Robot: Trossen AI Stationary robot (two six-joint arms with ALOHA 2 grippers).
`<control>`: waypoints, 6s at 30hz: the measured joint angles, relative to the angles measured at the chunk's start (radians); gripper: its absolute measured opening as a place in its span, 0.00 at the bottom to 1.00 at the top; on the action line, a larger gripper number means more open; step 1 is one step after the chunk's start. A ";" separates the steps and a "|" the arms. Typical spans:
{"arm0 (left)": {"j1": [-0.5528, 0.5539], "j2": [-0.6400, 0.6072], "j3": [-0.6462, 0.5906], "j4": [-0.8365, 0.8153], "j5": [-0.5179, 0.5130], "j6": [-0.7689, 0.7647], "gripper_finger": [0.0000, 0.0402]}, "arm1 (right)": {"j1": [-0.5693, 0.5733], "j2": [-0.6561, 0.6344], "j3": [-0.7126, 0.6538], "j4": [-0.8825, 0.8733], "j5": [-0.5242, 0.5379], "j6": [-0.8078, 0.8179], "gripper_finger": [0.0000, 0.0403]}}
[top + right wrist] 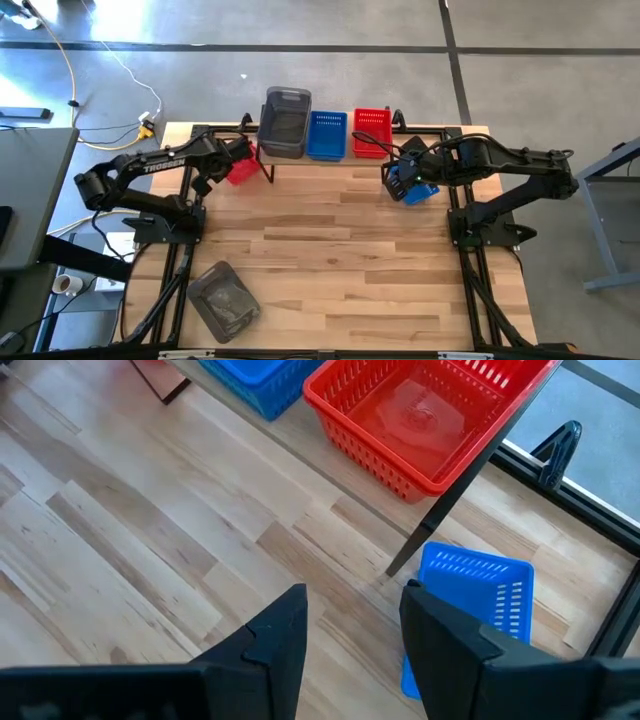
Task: Stack baskets on shelf by color
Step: Stack the red bin on top of the red bin on the shelf
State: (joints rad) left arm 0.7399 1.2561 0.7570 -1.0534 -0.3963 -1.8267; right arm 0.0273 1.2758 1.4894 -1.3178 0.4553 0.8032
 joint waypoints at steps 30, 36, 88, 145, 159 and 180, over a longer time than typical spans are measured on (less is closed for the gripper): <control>0.000 -0.302 0.003 0.003 -0.169 0.013 0.01 | 0.000 0.000 0.000 0.000 0.004 -0.001 0.36; -0.001 -0.361 0.003 0.008 -0.217 0.014 0.01 | 0.000 0.000 0.000 0.000 0.004 -0.001 0.36; -0.032 -0.552 0.166 0.483 -0.328 0.525 0.00 | 0.000 0.000 0.000 0.033 0.000 -0.001 0.36; -1.013 -0.098 0.282 0.794 -1.049 0.626 0.00 | 0.323 0.242 0.000 0.738 0.363 0.367 0.36; -1.037 0.004 0.281 0.822 -1.103 0.654 0.00 | 0.292 0.350 0.000 0.985 0.384 0.440 0.36; -1.038 0.017 0.281 0.823 -1.097 0.655 0.00 | 0.179 0.357 0.000 1.069 0.401 0.504 0.36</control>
State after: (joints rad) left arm -0.2977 1.2732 1.0378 -0.2307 -1.4935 -1.1716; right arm 0.2059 1.6326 1.4895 -0.2493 0.8563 1.3076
